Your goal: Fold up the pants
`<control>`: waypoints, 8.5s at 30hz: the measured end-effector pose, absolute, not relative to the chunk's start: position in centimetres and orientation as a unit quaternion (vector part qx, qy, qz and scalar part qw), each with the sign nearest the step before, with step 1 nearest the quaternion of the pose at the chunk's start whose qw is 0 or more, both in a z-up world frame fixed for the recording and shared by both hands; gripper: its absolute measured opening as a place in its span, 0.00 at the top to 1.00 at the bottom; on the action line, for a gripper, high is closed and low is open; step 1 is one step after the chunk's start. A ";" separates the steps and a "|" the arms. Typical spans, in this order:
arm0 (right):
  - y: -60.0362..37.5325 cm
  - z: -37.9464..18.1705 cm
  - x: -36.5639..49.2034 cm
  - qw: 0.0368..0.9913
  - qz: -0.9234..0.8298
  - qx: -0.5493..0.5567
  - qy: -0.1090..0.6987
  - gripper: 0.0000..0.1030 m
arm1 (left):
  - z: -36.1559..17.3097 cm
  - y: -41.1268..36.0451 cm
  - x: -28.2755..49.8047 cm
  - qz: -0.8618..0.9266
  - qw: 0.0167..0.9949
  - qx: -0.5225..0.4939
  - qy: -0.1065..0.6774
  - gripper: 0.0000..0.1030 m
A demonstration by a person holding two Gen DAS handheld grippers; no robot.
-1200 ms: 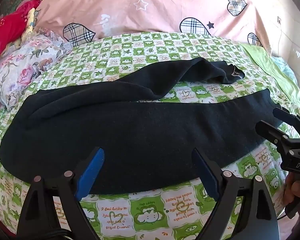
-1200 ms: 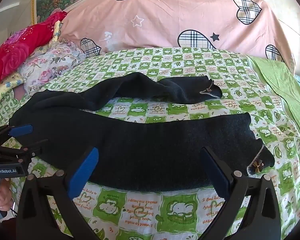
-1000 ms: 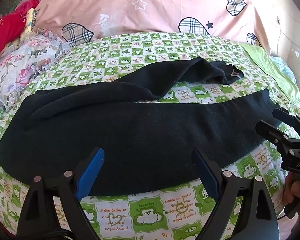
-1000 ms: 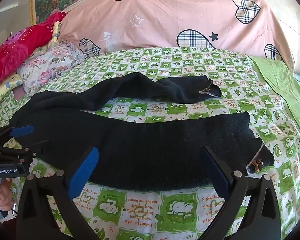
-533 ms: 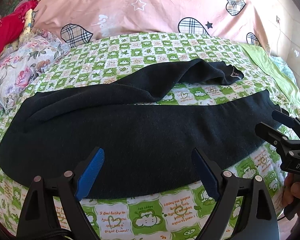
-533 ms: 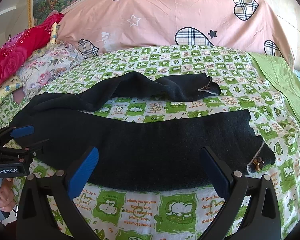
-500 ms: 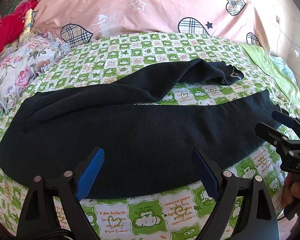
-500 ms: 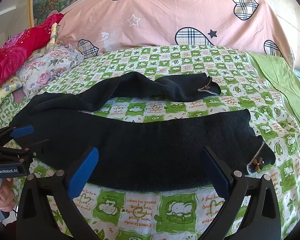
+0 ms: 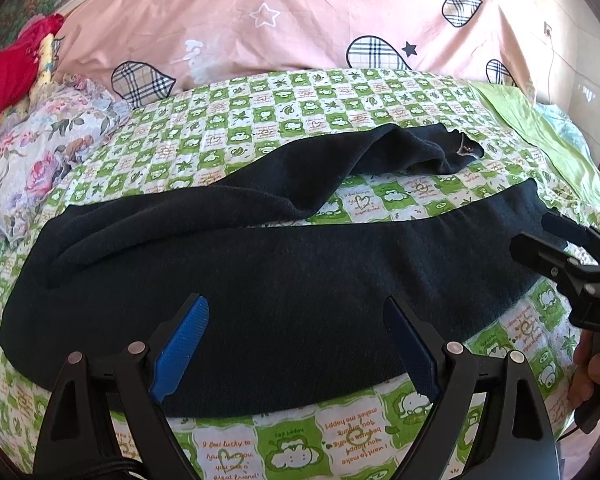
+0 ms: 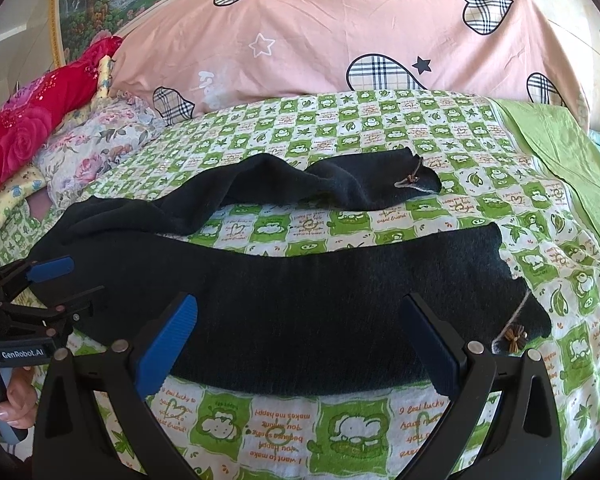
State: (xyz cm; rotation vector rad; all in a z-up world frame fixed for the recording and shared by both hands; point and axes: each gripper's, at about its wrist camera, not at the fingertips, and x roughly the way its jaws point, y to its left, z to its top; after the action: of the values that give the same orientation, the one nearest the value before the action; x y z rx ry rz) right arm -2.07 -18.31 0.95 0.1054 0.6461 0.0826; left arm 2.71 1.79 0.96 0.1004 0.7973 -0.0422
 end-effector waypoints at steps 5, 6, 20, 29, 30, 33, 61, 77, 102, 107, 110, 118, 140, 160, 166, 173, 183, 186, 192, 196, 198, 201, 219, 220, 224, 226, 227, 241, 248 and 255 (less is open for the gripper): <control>-19.2 1.4 -0.9 0.947 0.024 0.044 0.318 0.02 | 1.1 1.5 4.1 -0.028 0.918 0.059 0.391 0.13; -19.4 1.5 -0.6 0.948 0.023 0.048 0.315 0.02 | 1.1 1.4 4.5 -0.028 0.918 0.061 0.392 0.13; -25.1 3.1 6.0 0.910 0.005 0.197 0.364 0.04 | 2.8 -0.7 12.4 -0.062 0.912 0.125 0.386 0.13; -28.1 2.4 10.8 0.884 -0.026 0.259 0.389 0.25 | 2.3 -2.3 17.1 -0.085 0.904 0.149 0.393 0.13; -28.5 2.1 11.2 0.880 -0.032 0.267 0.392 0.27 | 2.2 -2.6 17.6 -0.088 0.902 0.153 0.393 0.13; -29.8 0.6 12.7 0.860 -0.053 0.300 0.409 0.35 | 1.5 -3.4 19.0 -0.098 0.895 0.167 0.401 0.13; -31.9 4.9 5.1 0.870 -0.042 0.342 0.353 0.94 | 3.3 -1.6 12.7 -0.201 0.878 0.155 0.405 0.90; -32.4 1.0 -2.9 0.862 -0.081 0.328 0.379 0.94 | 1.3 -3.5 6.4 -0.252 0.857 0.159 0.421 0.90; -28.1 4.5 -6.0 0.924 -0.075 0.203 0.316 0.44 | 1.0 6.5 4.5 -0.134 0.866 -0.035 0.480 0.36; -23.8 3.9 -4.5 0.926 0.005 0.173 0.334 0.44 | 1.8 12.4 6.3 -0.051 0.864 -0.085 0.493 0.36; -20.7 3.5 -3.4 0.924 0.058 0.151 0.345 0.44 | 2.4 15.0 7.6 -0.012 0.857 -0.102 0.504 0.36; -11.6 2.9 -1.0 0.908 0.192 0.067 0.367 0.44 | 4.3 18.9 12.0 0.048 0.829 -0.134 0.540 0.33; 0.4 -1.4 7.1 0.837 0.319 -0.046 0.442 0.56 | 0.1 20.0 21.4 0.095 0.756 -0.067 0.644 0.55; 2.2 0.8 2.1 0.832 0.355 -0.124 0.408 0.94 | 4.1 26.8 -0.4 0.039 0.844 -0.309 0.437 0.96; 3.0 0.5 1.3 0.830 0.348 -0.149 0.410 0.94 | 1.7 27.6 -3.0 0.026 0.837 -0.357 0.415 0.96; 3.4 0.4 1.3 0.827 0.338 -0.171 0.415 0.94 | -1.1 27.9 -5.3 0.014 0.830 -0.382 0.406 0.96; 3.8 -0.3 1.4 0.818 0.333 -0.178 0.434 0.91 | -3.0 28.8 -5.9 0.005 0.821 -0.396 0.412 0.92; 3.8 -0.2 1.2 0.819 0.334 -0.174 0.433 0.87 | -2.8 29.2 -6.2 0.013 0.820 -0.389 0.419 0.88; 2.7 0.5 1.6 0.824 0.334 -0.136 0.438 0.69 | -2.3 30.8 -6.9 0.055 0.818 -0.374 0.433 0.61; 1.5 1.2 2.7 0.832 0.331 -0.087 0.437 0.63 | -1.6 32.2 -7.3 0.085 0.821 -0.371 0.426 0.44; 1.0 1.5 3.6 0.835 0.326 -0.060 0.439 0.63 | -1.4 32.9 -7.1 0.102 0.820 -0.364 0.430 0.40; 0.2 2.0 5.4 0.841 0.313 -0.019 0.441 0.63 | -1.5 34.1 -6.6 0.112 0.814 -0.370 0.434 0.38; 2.4 -1.1 18.1 0.815 0.273 0.008 0.512 0.63 | -2.9 35.9 -4.0 0.117 0.816 -0.351 0.445 0.35; 2.7 -1.6 18.2 0.809 0.277 0.003 0.519 0.63 | -2.9 36.0 -3.9 0.117 0.816 -0.351 0.444 0.35; 3.8 -2.6 18.0 0.793 0.302 -0.011 0.530 0.63 | -3.0 36.0 -3.2 0.122 0.819 -0.347 0.440 0.36; 4.5 -3.0 17.8 0.786 0.308 -0.030 0.536 0.63 | -3.1 35.8 -2.8 0.128 0.823 -0.342 0.436 0.37; 5.0 -3.4 17.7 0.782 0.306 -0.050 0.540 0.63 | -3.0 35.7 -2.6 0.131 0.825 -0.338 0.434 0.37; 7.5 -1.3 16.1 0.791 0.310 -0.145 0.507 0.90 | 0.6 35.7 -3.3 0.061 0.882 -0.320 0.341 0.79; 7.0 2.7 13.8 0.880 0.263 -0.091 0.386 0.91 | 2.7 37.4 -4.5 0.057 0.902 -0.314 0.291 0.80; 10.1 -2.1 14.5 0.899 0.200 -0.149 0.360 0.91 | 0.2 37.8 -1.6 0.097 0.904 -0.251 0.334 0.79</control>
State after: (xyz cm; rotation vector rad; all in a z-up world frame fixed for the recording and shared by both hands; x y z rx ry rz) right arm 14.52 10.08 -2.09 -0.3075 0.7452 0.4136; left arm -1.57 37.78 0.22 -0.5179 0.6894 0.1997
